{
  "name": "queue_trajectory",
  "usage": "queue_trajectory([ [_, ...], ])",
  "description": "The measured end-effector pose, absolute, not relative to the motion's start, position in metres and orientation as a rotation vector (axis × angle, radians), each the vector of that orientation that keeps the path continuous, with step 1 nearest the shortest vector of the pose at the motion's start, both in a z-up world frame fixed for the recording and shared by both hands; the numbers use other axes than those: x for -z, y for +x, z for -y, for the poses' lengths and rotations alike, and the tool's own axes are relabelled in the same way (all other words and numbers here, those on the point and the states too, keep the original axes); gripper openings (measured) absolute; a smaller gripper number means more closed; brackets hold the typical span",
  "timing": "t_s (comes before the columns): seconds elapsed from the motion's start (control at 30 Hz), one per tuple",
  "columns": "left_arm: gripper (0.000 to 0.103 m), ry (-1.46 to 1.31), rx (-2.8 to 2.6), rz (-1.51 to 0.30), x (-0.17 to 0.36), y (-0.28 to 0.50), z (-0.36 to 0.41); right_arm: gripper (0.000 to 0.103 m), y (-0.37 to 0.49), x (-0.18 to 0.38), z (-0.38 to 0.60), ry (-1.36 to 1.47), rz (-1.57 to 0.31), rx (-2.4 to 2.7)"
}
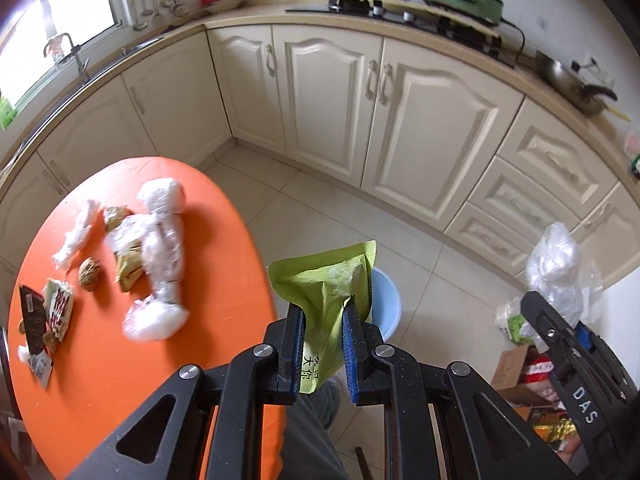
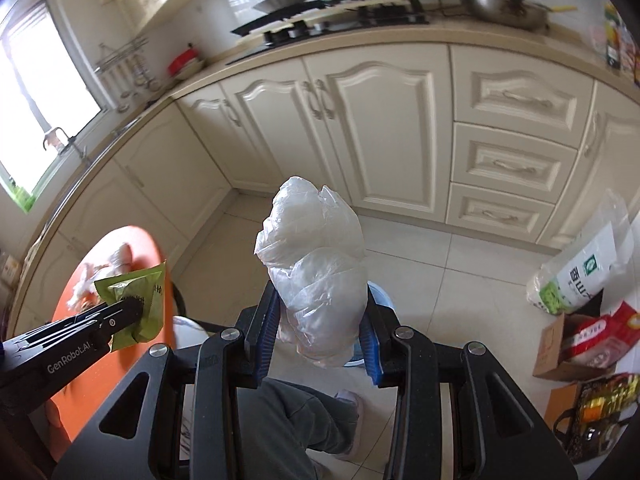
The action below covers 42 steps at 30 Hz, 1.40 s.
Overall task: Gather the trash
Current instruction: 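Carry both items over the blue bucket and open both tools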
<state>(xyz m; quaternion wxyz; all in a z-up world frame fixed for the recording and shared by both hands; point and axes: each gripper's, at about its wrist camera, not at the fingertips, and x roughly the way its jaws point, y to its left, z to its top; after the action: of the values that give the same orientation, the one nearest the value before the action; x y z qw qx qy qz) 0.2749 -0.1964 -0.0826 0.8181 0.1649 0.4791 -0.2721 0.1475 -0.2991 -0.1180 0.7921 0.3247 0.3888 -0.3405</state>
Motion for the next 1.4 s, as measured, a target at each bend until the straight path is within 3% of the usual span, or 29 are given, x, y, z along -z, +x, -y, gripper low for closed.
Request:
queue_trajectory([
  [0.33, 0.014, 0.495, 0.554, -1.052, 0.134, 0.317, 0.298, 0.037, 0.142, 0.156, 0.349, 0.754, -0.884, 0.763],
  [0.43, 0.019, 0.504, 0.566, -1.087, 0.152, 0.33, 0.319, 0.037, 0.151, 0.167, 0.358, 0.762, -0.905, 0.743],
  [0.47, 0.023, 0.521, 0.557, -1.101, 0.159, 0.337, 0.327, 0.037, 0.154, 0.17, 0.36, 0.761, -0.912, 0.739],
  [0.53, 0.047, 0.521, 0.535, -1.14, 0.17, 0.351, 0.337, 0.037, 0.158, 0.176, 0.363, 0.764, -0.923, 0.731],
  [0.57, 0.065, 0.508, 0.537, -1.161, 0.176, 0.357, 0.341, 0.037, 0.16, 0.18, 0.364, 0.768, -0.93, 0.731],
  [0.6, 0.068, 0.495, 0.54, -1.169, 0.179, 0.363, 0.344, 0.037, 0.161, 0.183, 0.366, 0.771, -0.937, 0.732],
  [0.87, 0.068, 0.496, 0.504, -1.196, 0.197, 0.395, 0.355, 0.042, 0.188, 0.208, 0.378, 0.784, -0.974, 0.693],
  [0.9, 0.067, 0.495, 0.5, -1.193, 0.196, 0.396, 0.354, 0.054, 0.193, 0.209, 0.379, 0.79, -0.963, 0.664],
  [0.93, 0.067, 0.493, 0.495, -1.189, 0.196, 0.4, 0.355, 0.075, 0.198, 0.21, 0.38, 0.8, -0.962, 0.638],
  [1.0, 0.067, 0.486, 0.489, -1.183, 0.196, 0.402, 0.352, 0.092, 0.204, 0.208, 0.379, 0.795, -0.951, 0.623],
  [1.4, 0.067, 0.42, 0.469, -1.187, 0.187, 0.401, 0.314, 0.092, 0.206, 0.198, 0.366, 0.771, -0.981, 0.651],
])
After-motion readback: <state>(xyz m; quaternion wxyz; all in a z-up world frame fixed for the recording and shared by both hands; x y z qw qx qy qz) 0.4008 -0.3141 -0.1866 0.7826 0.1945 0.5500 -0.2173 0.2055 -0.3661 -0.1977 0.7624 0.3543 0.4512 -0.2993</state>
